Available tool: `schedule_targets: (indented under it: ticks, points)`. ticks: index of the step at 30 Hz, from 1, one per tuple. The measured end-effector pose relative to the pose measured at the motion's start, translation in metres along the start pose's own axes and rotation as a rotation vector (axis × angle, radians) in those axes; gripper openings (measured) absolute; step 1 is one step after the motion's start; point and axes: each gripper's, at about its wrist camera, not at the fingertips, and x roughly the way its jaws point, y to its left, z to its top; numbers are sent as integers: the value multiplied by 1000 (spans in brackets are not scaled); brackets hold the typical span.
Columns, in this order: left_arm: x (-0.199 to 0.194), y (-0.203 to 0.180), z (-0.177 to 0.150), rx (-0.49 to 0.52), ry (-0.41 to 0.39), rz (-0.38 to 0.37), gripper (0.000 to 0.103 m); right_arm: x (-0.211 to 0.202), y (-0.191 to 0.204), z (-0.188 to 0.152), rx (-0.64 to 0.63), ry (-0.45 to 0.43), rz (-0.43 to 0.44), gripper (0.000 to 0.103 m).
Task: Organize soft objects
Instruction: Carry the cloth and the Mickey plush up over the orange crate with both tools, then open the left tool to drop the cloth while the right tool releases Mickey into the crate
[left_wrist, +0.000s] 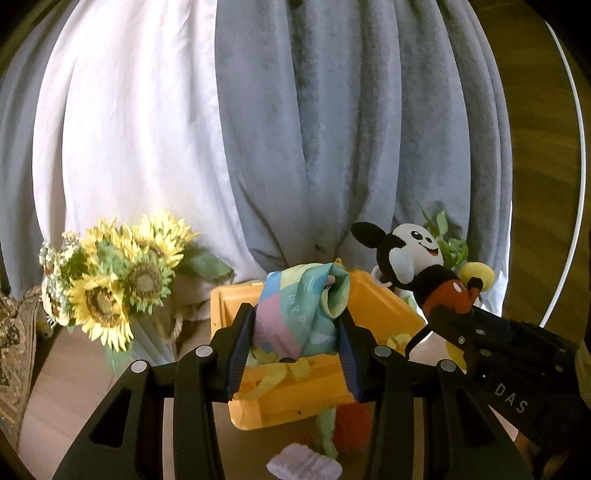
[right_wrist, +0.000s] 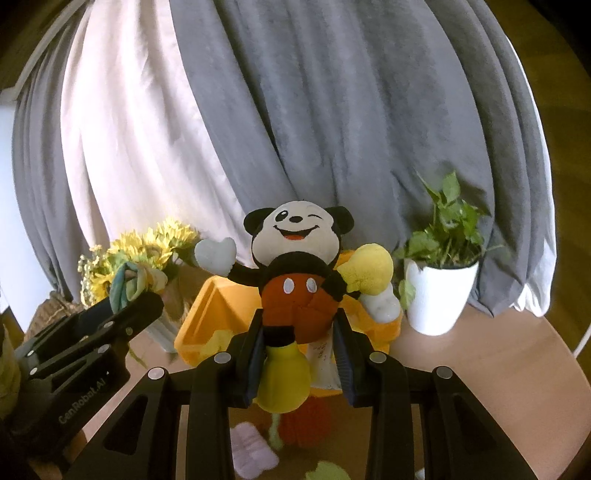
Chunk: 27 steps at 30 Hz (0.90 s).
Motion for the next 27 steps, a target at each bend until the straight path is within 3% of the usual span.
schedule_targets:
  ticks: [12,27]
  points:
    - [55,10,11,-5,19,-1,43,44,-2,17,-26,11,7,35]
    - [141,22,-4,-8,132,7,43,130,-13,16,4,127,-2,35]
